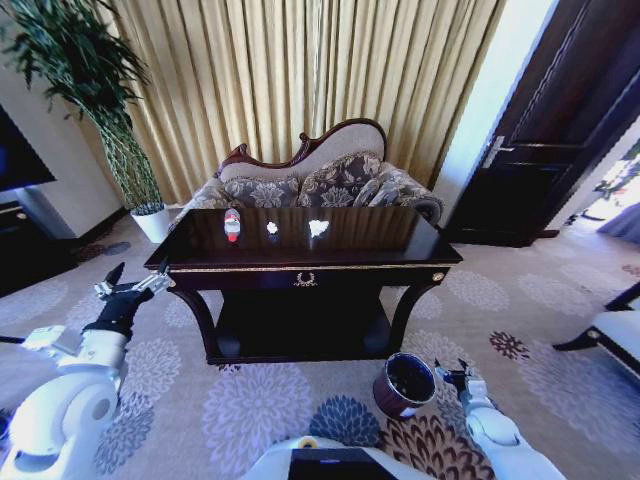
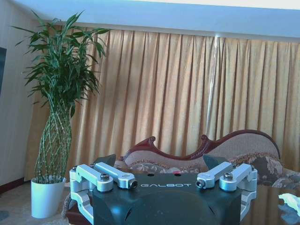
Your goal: Move to the front of the table and place the trash on the table into the trash bin.
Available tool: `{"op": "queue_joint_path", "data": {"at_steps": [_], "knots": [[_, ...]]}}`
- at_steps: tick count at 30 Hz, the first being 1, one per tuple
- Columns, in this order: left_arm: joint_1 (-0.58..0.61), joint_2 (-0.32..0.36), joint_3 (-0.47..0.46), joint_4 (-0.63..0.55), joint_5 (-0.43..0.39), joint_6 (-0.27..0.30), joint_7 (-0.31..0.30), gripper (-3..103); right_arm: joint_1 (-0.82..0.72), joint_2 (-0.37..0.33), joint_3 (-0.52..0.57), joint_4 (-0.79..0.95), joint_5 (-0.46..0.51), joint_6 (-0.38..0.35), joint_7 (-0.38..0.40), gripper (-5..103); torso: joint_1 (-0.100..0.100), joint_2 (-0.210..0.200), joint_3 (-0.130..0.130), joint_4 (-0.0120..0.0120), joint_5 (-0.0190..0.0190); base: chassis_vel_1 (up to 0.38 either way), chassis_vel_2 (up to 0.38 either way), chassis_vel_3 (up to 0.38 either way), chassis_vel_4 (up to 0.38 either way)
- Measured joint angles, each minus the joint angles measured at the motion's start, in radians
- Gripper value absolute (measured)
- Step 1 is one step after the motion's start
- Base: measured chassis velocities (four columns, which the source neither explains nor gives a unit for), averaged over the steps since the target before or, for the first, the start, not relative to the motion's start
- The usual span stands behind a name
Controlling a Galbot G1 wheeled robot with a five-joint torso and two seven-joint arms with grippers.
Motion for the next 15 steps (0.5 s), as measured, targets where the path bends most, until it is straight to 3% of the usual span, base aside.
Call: {"op": "queue_joint_path", "data": {"at_steps": [3,15], "knots": [[-0.001,-0.001,0.0,0.005,0.0,0.0,0.002,100,-0.011,0.0,0.008,0.017,0.009,-0.021,-0.002,100,0.0,0.0,0.0,0.0,0.0,0.0,0.0,0.0,0.0],[-0.003,0.001,0.002,0.01,-0.004,0.001,0.003,100,-0.024,0.005,0.018,0.013,0.025,-0.022,-0.008,100,0.0,0.0,0.0,0.0,0.0001,0.0,0.0,0.0,0.0]]}}
